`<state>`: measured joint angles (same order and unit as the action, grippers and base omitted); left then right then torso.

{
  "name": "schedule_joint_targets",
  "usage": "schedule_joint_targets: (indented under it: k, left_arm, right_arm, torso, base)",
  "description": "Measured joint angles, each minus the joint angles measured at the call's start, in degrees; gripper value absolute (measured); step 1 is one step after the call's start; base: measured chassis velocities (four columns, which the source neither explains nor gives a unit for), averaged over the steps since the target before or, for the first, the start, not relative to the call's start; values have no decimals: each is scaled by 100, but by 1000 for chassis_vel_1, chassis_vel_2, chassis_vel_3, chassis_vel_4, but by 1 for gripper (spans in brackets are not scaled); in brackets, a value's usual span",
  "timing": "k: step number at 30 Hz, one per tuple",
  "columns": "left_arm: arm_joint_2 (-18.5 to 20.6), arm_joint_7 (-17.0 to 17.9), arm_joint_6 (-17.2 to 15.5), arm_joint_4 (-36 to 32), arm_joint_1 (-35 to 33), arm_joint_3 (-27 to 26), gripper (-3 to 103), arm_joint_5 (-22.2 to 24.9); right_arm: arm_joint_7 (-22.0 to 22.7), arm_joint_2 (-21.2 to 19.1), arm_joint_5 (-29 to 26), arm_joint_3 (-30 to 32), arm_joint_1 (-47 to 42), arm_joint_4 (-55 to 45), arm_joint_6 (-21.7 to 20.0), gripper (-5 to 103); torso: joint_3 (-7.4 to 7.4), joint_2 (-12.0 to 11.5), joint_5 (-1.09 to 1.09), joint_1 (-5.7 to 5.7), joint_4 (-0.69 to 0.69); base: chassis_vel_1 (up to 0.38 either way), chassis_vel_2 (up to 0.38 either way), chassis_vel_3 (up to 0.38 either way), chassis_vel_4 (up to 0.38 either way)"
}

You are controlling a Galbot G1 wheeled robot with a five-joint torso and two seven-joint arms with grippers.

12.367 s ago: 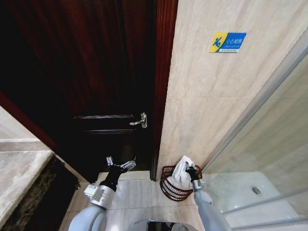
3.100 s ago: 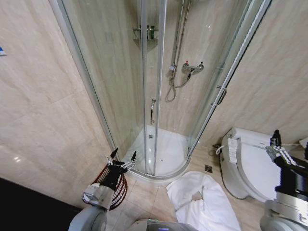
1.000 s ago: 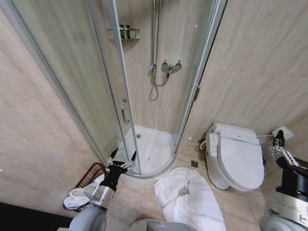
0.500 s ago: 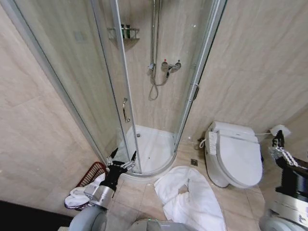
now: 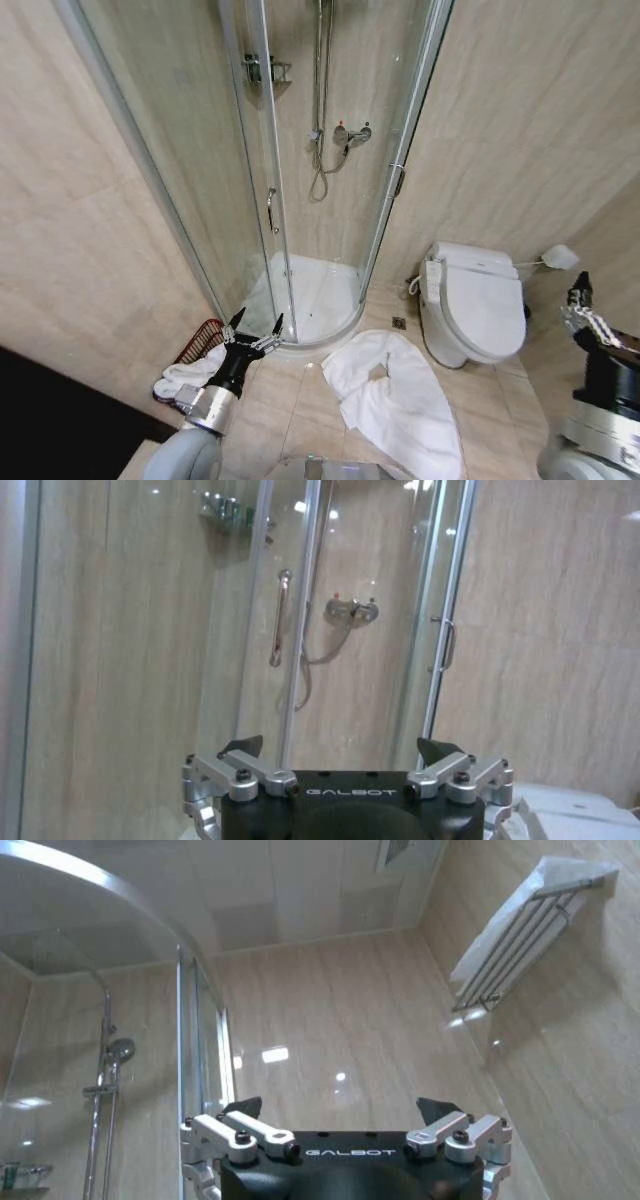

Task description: Discard the used towel into the hamper.

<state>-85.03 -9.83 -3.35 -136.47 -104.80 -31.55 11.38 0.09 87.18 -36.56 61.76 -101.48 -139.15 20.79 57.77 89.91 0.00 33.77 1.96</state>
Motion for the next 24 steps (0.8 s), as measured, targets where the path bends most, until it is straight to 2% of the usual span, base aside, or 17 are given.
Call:
schedule_joint_targets:
  k: [11, 21, 22, 24]
  left_arm:
    - [0, 0, 0, 0, 2, 0, 100, 0]
    - [0, 0, 0, 0, 1, 1, 100, 0]
    - [-1, 0, 0, -1, 1, 2, 100, 0]
    - [-1, -1, 0, 0, 2, 2, 100, 0]
  right_arm:
    - [26, -17, -14, -9, 61, -21, -38, 100]
    - [26, -16, -11, -11, 77, 1, -25, 100]
    - [21, -16, -9, -10, 77, 16, -12, 100]
    - [6, -18, 11, -6, 75, 33, 15, 100]
  torso:
    - [4, -7, -1, 11, 1]
    - [2, -5, -3, 6, 1]
    - [2, -5, 4, 7, 1]
    - [2, -5, 5, 7, -1]
  base:
    - [-71, -5, 86, 9]
    - [-162, -187, 173, 191]
    - [-134, -184, 161, 220]
    - [-134, -184, 157, 138]
